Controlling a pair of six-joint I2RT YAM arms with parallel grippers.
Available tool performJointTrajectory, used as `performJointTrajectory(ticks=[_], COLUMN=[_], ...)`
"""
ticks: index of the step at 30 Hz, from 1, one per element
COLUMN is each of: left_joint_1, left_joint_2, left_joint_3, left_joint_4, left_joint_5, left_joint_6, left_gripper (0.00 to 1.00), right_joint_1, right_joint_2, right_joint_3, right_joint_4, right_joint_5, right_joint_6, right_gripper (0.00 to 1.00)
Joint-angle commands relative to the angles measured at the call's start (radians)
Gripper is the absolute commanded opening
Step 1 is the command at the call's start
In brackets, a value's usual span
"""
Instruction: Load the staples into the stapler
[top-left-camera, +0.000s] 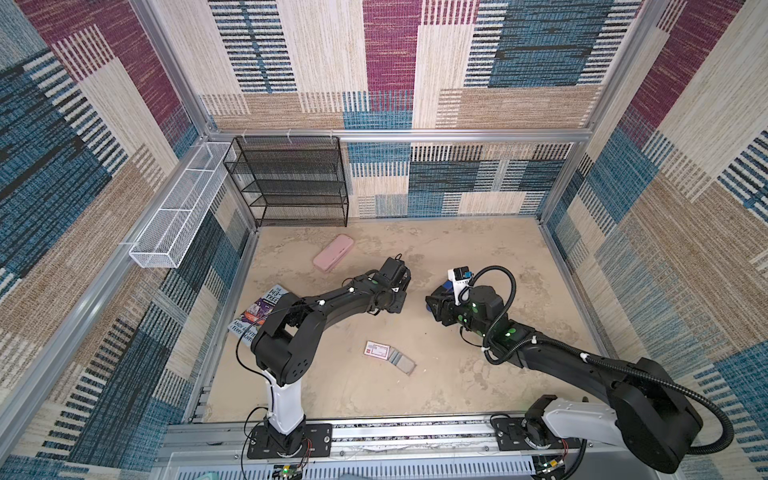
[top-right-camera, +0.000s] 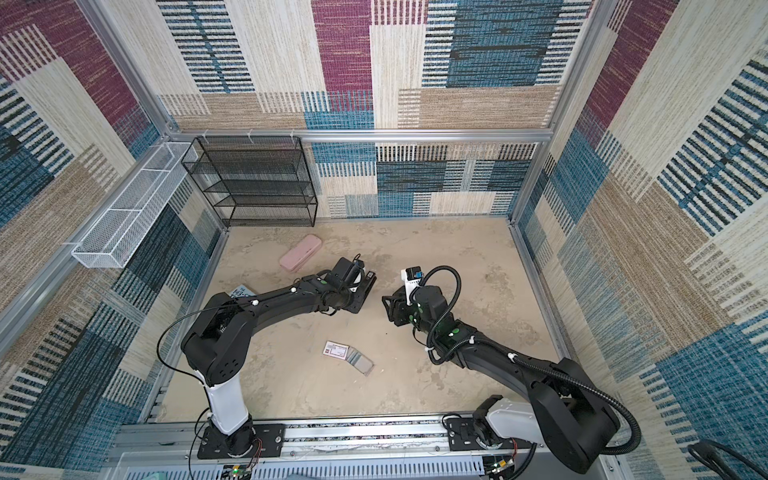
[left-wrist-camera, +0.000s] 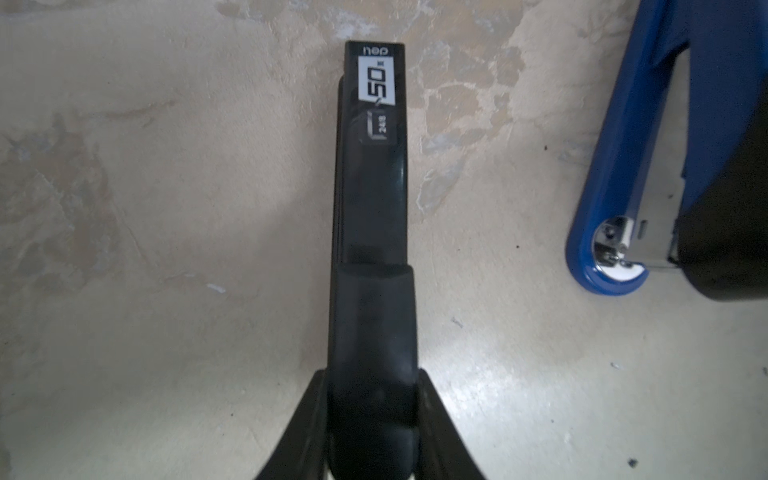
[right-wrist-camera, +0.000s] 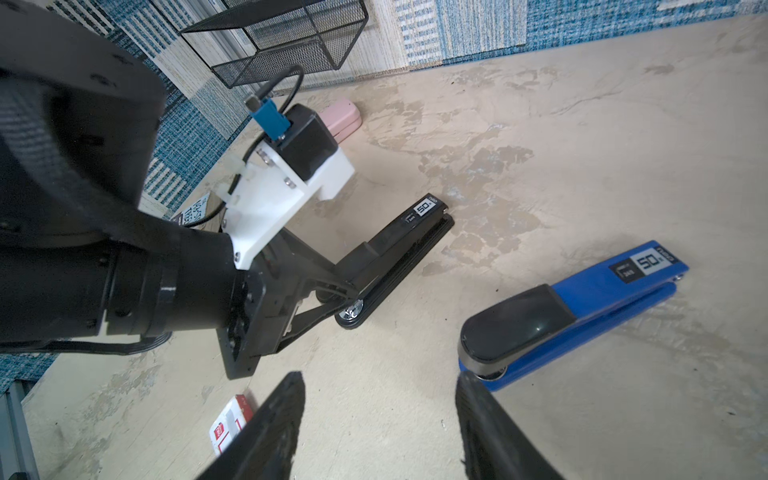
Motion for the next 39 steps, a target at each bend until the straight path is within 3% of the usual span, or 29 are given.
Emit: performJointTrajectory(ticks=[1, 4, 7, 9, 13, 22, 25, 26, 27, 28, 39], left_joint_1=[0.007, 0.019, 0.029, 0.033, 0.035, 0.038, 0.041, 0.044, 0.046, 0.048, 0.106], left_joint_2=[0.018, 0.016, 0.018, 0.017, -0.005, -0.162, -0.223, -0.242, -0.258, -0.277, -0.499], left_joint_3=[0.002, 0.022, 0.056, 0.084, 0.111, 0.026, -0.025, -0.042, -0.056, -0.075, -0.276], left_joint_4=[-0.097, -0.098, -0.107, -0.122, -0.141, -0.124, -0.111, -0.11, -0.108, -0.104, -0.147], left_joint_5=[0.033, 0.046, 0.063, 0.07, 0.078, 0.081, 0.079, 0.078, 0.076, 0.075, 0.046], left_joint_6=[-0.025, -0.037, -0.047, -0.051, -0.057, -0.082, -0.093, -0.1, -0.107, -0.114, -0.185], left_gripper=[0.1, 0.11, 0.2, 0.3, 0.4, 0.5, 0.58, 0.7, 0.97, 0.99, 0.99], right_joint_1=[-0.002, -0.003, -0.006, -0.008, -0.012, -0.02, -0.021, -0.021, -0.021, -0.021, -0.023], right_joint_2=[-0.007, -0.014, -0.026, -0.038, -0.056, -0.079, -0.082, -0.082, -0.083, -0.083, -0.097], right_joint_3=[-0.001, 0.001, 0.002, 0.0, -0.007, -0.002, 0.002, 0.002, 0.002, 0.003, 0.005], right_joint_4=[0.02, 0.015, 0.008, 0.002, -0.01, -0.043, -0.059, -0.064, -0.068, -0.075, -0.182], right_joint_5=[0.02, 0.019, 0.026, 0.031, 0.041, 0.038, 0.037, 0.036, 0.035, 0.033, 0.07], right_joint_6=[0.006, 0.006, 0.008, 0.008, 0.009, 0.008, 0.005, 0.007, 0.006, 0.007, -0.012], right_gripper=[0.62, 0.62, 0.63, 0.65, 0.68, 0.86, 0.91, 0.94, 0.99, 1.0, 1.0])
